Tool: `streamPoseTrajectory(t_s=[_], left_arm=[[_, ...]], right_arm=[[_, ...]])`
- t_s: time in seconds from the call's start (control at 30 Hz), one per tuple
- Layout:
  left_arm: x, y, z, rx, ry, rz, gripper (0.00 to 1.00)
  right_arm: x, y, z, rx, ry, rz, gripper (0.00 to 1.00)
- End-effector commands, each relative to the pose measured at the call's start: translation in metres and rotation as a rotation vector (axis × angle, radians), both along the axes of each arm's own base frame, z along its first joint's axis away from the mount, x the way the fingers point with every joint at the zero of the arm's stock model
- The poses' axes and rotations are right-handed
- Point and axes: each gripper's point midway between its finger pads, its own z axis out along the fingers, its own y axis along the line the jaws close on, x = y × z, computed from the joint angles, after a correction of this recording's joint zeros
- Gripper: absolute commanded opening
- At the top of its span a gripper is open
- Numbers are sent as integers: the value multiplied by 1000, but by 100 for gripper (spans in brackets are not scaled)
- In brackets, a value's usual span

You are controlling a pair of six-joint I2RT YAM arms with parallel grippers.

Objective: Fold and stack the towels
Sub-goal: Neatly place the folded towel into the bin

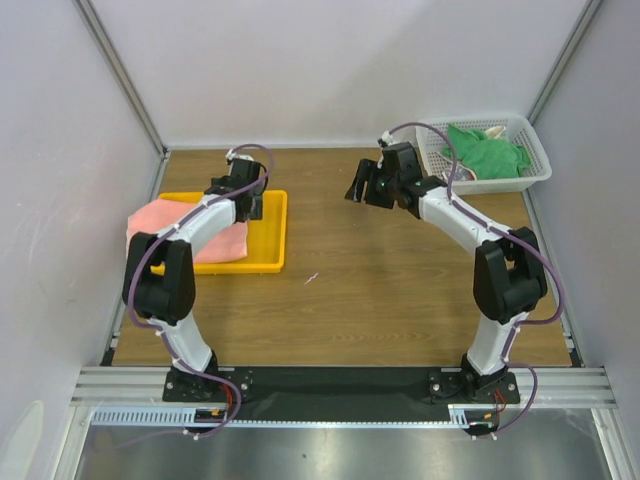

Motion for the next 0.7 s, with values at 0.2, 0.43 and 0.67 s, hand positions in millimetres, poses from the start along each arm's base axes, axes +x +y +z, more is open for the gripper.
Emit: streamPoseTrajectory(t_s=[0.2,0.43,0.67], left_arm=[[-12,-19,-54,61,105,2,77],[-11,-11,-76,122,153,13,66],[-5,-16,-85,74,197,-20,49]], right_arm=[[-5,-32,27,39,-79,-44,68],[-10,-17,22,63,-62,9,68],[-14,-1,20,72,-61,34,68]])
